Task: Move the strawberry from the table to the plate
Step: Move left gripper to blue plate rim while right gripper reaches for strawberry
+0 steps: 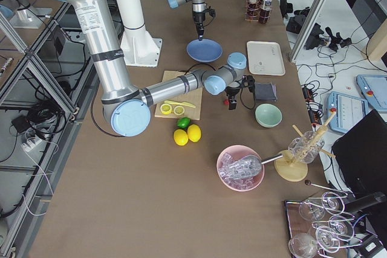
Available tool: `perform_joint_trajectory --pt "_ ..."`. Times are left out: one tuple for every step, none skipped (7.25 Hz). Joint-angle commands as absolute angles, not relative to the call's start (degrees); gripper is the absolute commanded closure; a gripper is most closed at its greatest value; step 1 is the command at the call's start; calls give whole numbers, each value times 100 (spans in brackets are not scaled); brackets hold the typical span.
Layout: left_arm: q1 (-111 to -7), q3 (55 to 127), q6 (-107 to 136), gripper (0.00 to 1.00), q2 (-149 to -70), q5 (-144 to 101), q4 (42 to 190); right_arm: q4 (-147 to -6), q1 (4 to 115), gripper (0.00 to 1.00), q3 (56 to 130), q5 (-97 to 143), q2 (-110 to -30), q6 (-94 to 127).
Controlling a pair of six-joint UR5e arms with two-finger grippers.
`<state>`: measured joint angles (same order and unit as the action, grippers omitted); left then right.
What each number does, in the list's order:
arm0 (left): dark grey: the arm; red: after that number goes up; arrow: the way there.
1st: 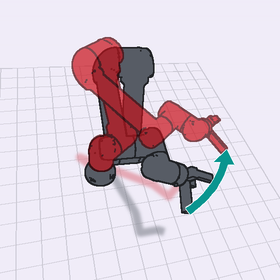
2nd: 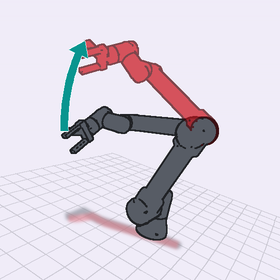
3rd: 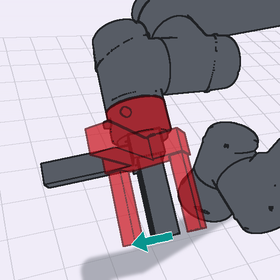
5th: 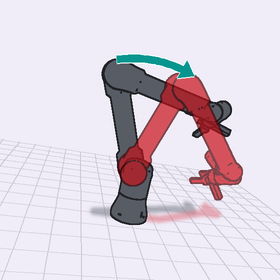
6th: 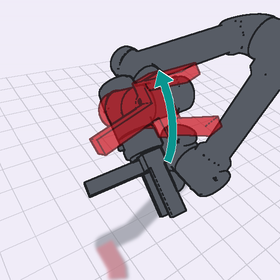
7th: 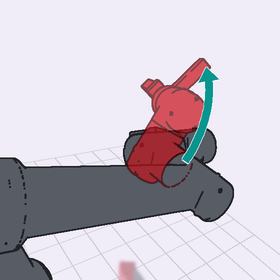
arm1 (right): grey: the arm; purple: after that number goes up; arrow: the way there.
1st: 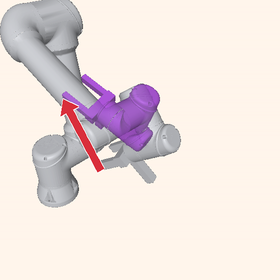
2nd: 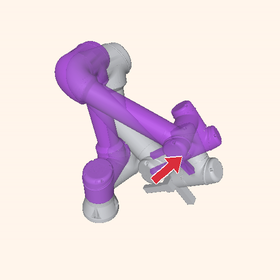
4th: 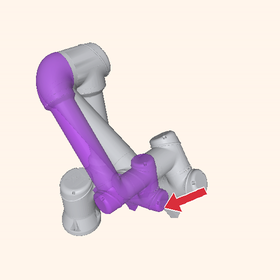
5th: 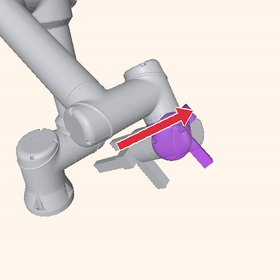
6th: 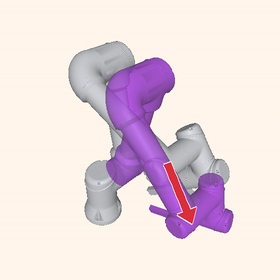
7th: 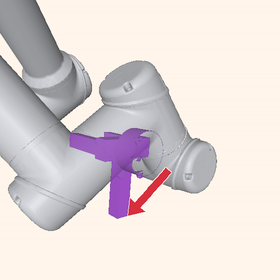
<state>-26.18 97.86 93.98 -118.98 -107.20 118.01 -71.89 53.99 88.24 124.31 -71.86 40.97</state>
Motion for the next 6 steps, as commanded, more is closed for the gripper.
perform_joint_trajectory --pt "-2514 9782 9396 100 -11848 -10670 11795 -7181 5177 8 8622 12305 -6953 4175" --pt "-2514 9774 9378 100 -11778 -10670 11795 -7189 5090 9 8613 12252 -6917 4184" --pt "-2522 9773 9361 100 -11699 -10670 11795 -7189 5002 10 8596 12156 -6917 4184" --pt "-2522 9765 9352 100 -11690 -10670 11795 -7181 4966 12 8483 12129 -6856 4175" --pt "-2531 9739 9352 100 -11681 -10670 11786 -7181 4957 16 8429 12120 -6838 4175" --pt "-2523 9756 9352 100 -11681 -10670 11786 -7181 4948 25 8420 12111 -6847 4175"
